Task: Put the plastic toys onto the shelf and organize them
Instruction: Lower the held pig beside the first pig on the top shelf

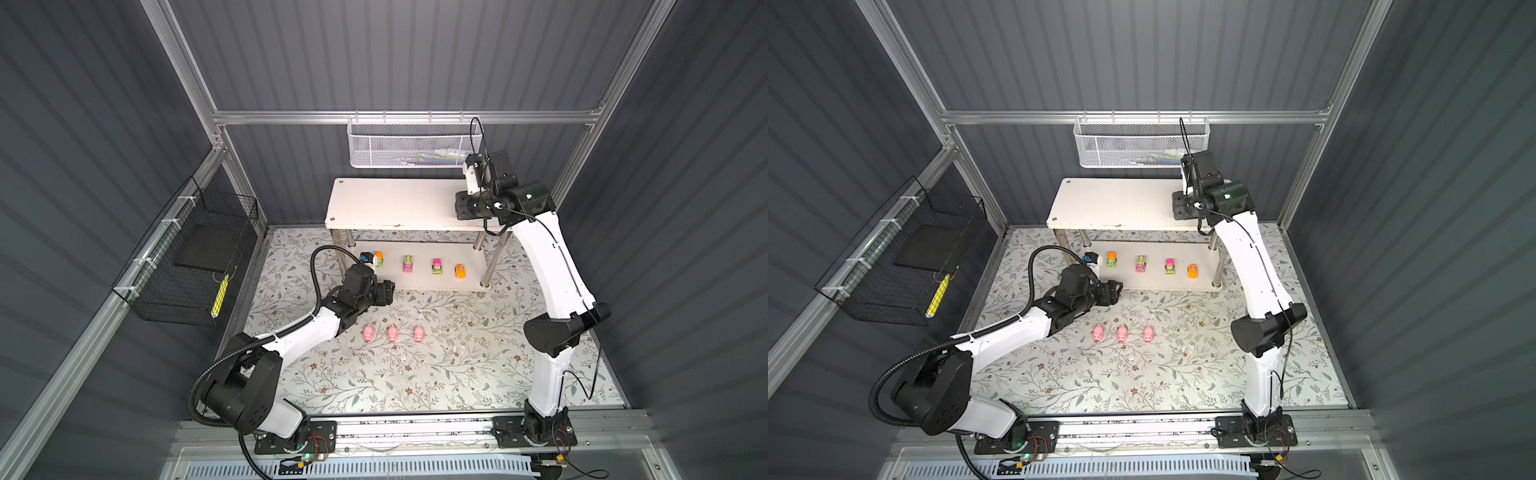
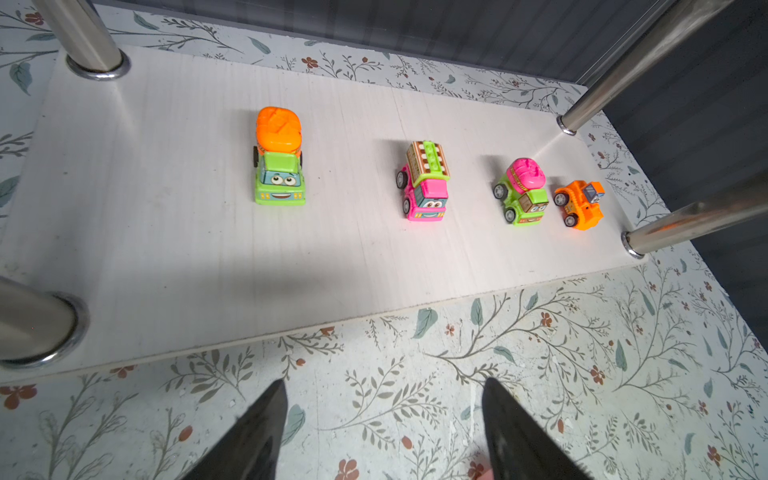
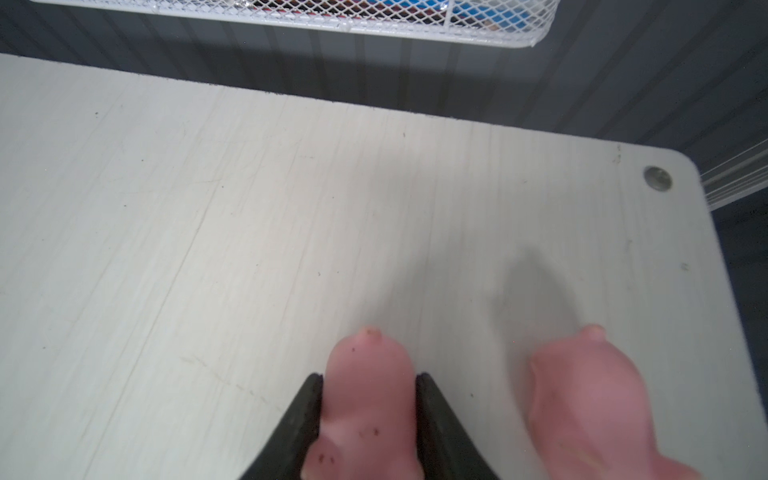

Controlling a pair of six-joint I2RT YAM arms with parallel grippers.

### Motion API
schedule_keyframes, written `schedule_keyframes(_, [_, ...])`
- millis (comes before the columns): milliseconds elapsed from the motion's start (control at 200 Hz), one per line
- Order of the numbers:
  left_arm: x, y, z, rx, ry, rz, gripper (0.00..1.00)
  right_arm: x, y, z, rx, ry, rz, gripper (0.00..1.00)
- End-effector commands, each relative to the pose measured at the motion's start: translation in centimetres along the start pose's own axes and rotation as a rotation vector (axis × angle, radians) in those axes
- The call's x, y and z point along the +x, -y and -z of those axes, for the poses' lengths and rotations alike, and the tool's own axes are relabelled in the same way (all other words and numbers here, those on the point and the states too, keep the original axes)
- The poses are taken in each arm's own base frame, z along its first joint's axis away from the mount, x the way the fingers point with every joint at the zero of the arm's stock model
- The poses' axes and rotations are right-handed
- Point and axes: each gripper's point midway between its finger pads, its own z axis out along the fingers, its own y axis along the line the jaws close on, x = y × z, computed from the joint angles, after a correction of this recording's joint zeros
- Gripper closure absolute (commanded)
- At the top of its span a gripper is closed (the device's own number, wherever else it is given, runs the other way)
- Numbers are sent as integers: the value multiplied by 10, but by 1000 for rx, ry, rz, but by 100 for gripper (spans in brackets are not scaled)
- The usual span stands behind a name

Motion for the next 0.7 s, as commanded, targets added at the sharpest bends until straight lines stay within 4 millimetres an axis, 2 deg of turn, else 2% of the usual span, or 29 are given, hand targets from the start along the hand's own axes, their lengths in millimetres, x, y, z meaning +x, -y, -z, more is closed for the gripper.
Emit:
schedule_keyframes(0, [10, -1, -5, 6, -25, -11, 26, -7, 0, -3, -9, 21, -14, 62])
schedule_keyframes(255, [11, -2, -5, 2, -26, -10, 26, -7, -1, -4, -12, 21, -17, 58])
schedule_keyframes(445, [11, -3, -4, 0, -25, -10, 26, -13, 1, 0, -9, 43, -18, 47])
schedule_keyframes(695, [10, -2, -3, 1, -25, -9, 26, -27, 0, 22, -29, 112, -18, 36])
